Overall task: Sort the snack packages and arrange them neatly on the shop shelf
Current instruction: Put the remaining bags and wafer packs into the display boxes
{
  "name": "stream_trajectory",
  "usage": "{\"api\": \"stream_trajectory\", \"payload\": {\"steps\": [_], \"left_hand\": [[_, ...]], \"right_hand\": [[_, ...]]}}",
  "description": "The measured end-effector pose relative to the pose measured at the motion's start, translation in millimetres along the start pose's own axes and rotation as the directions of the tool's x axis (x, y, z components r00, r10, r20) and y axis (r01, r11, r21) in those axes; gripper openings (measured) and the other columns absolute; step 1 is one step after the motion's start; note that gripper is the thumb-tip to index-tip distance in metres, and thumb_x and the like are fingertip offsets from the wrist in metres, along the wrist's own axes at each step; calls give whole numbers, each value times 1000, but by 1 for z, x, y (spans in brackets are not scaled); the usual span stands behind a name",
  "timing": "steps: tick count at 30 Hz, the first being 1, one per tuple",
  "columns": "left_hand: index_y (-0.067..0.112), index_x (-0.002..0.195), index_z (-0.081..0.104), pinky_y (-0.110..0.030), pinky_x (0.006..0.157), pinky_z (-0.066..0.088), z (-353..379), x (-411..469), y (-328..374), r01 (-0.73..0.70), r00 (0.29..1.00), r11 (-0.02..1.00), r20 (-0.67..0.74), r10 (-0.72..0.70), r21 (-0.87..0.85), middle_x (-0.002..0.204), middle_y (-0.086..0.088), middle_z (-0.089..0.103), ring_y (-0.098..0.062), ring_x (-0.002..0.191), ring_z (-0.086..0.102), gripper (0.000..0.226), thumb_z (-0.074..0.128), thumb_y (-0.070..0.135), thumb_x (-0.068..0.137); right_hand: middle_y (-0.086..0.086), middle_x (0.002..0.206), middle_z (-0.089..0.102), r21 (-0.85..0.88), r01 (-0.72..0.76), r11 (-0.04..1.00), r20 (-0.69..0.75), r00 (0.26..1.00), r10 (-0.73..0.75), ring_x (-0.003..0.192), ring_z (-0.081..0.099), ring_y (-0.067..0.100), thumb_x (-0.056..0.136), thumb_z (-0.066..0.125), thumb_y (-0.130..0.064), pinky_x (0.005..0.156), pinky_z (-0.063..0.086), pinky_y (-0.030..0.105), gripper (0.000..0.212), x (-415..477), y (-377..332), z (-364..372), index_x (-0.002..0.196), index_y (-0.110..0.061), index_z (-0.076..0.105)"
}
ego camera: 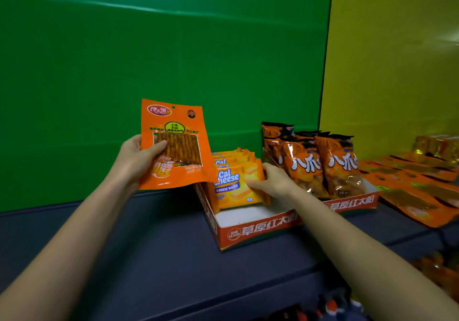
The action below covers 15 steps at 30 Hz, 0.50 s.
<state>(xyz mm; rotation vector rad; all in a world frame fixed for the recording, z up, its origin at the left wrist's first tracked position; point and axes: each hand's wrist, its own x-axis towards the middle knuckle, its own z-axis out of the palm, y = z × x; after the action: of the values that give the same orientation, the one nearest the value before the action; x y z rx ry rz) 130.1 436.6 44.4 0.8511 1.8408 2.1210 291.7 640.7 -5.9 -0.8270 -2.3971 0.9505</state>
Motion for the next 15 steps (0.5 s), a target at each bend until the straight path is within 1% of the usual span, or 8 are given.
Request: {"api": "stream_trajectory", "payload": {"steps": [2,4,6,8,9,11,13,15], "left_hand": [[15,96,58,-19,43,53,12,-8,0,-11,1000,1000,-21,11,13,82,-5,66,-5,45,65,6,57,12,90],[15,96,58,-18,43,53,25,-19,0,-22,999,999,-42,23,35,82,-4,66,-5,47,66,6,58,13,90],[19,90,57,-16,43,52,38,-29,2,-42,996,998,-77,46,50,82,-3,66,-4,47,66,5,58,14,90],[20,91,58,-19,46,54,51,-39,3,-61,992,997,-107,67,56,83,-2,67,-4,49,67,6,58,15,90],[19,95,58,-22,49,54,58,-46,5,-69,990,996,-117,75,58,84,-2,67,-5,51,67,6,58,16,90],[17,104,58,-26,57,52,71,-55,7,-73,988,995,-133,81,61,87,-2,68,-10,59,68,14,58,18,90],[19,99,58,-27,58,53,92,-64,10,-77,987,996,-137,82,43,88,-2,68,-8,59,68,9,59,19,90],[21,92,58,-23,51,55,118,-74,11,-83,988,997,-127,83,4,85,-2,68,-5,53,67,4,58,17,90]], "right_hand": [[10,133,55,-123,35,992,-26,999,-38,121,53,28,86,65,-27,103,43,39,68,7,4,1,144,-15,31],[10,129,57,-224,40,974,-75,995,-59,118,55,29,84,67,-30,99,45,39,77,15,9,6,147,-17,24],[11,125,57,-259,66,964,-110,989,-98,115,56,30,82,68,-29,95,45,39,78,18,12,9,146,-15,26],[11,123,56,-290,125,949,-95,983,-159,114,56,31,83,68,-26,92,46,38,65,16,13,3,138,-11,37],[11,122,56,-298,164,940,-64,980,-191,113,56,30,84,66,-24,90,46,37,56,12,14,-6,132,-9,43],[9,122,58,-296,252,922,23,966,-257,110,57,27,87,63,-20,90,46,36,41,1,17,-29,124,-6,53],[9,120,61,-279,328,903,88,945,-316,108,58,25,88,61,-18,90,48,35,35,-14,25,-58,120,-6,57],[7,116,65,-244,374,895,130,927,-352,105,60,21,88,60,-17,90,50,33,32,-29,38,-87,120,-9,59]]}}
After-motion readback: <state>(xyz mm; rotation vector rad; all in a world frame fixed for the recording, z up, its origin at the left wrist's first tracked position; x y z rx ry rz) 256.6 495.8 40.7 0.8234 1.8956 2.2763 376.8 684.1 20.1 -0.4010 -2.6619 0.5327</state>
